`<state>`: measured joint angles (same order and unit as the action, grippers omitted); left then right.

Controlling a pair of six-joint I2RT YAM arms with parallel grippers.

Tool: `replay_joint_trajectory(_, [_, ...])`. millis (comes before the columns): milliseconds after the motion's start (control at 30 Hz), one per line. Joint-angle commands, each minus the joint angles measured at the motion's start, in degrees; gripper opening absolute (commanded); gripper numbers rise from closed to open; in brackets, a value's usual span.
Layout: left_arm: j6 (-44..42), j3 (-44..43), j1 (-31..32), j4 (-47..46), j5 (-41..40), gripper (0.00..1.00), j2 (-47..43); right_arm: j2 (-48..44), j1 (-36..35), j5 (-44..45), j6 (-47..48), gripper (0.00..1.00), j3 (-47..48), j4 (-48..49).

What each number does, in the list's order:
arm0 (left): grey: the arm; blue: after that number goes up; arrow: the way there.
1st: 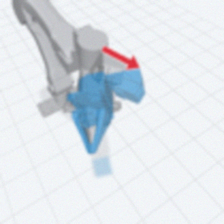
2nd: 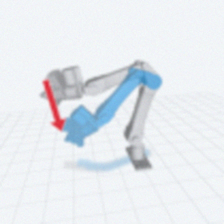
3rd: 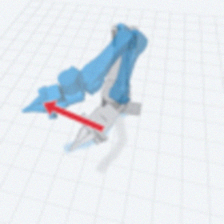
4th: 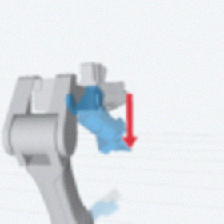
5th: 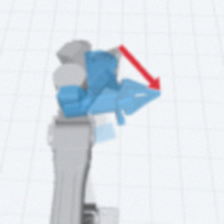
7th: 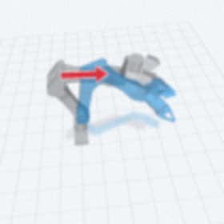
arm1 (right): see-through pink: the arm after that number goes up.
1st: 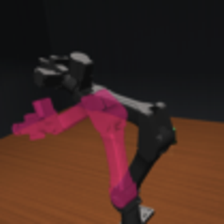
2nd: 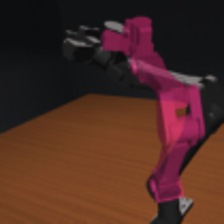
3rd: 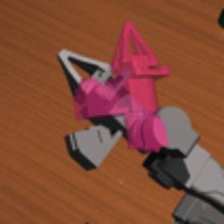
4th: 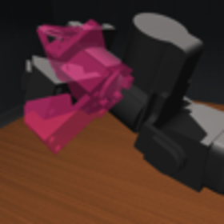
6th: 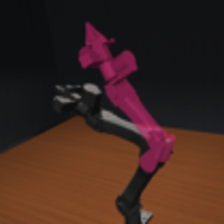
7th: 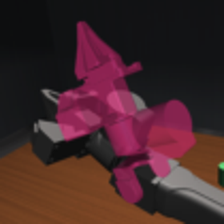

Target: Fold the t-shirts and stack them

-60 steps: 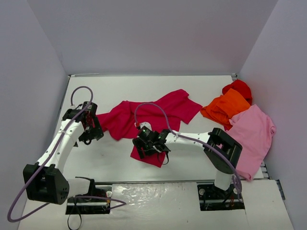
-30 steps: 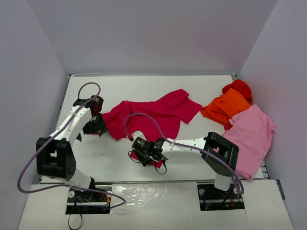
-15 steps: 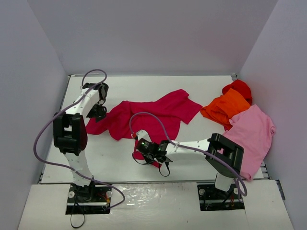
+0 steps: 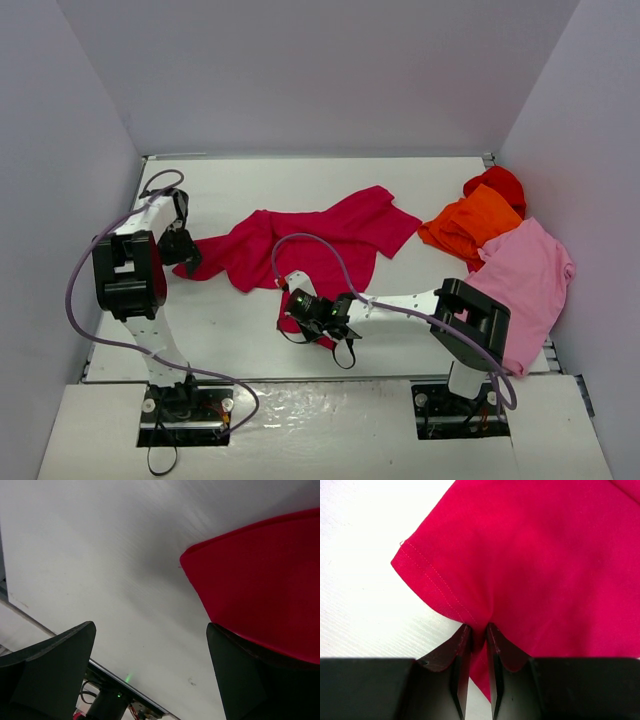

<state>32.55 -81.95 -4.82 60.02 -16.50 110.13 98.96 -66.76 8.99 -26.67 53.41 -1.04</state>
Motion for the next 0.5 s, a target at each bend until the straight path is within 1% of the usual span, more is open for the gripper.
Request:
replay_joint_trajectory(0, [-2.74,-1.12,-1.59,-2.40,6.63,0.91,-2.65,0.80,0.05,-1.85,-0.71,0.16,-1.86,-8.65])
replay_joint_trajectory(200, [-2.75,-2.77,-2.58,-4.04,9.06,0.87,-0.69,1.14,0.05,-1.53,-1.90,0.16,-1.48,-8.54])
replay_joint_trajectory(400, [-1.87,-1.88,-3.00,-5.47,10.46,0.86,0.63,0.79,0.05,-1.26,-2.16,0.15,-2.09,-8.02])
replay_joint_trajectory(433, [-1.80,-1.70,-3.00,-5.79,10.67,0.85,0.84,0.67,0.04,-1.25,-2.15,0.15,-2.19,-8.09])
replay_joint_trajectory(467, [-1.88,-1.51,-3.01,-6.61,11.27,0.77,1.34,0.35,-0.03,-1.16,-2.06,0.15,-2.45,-8.02])
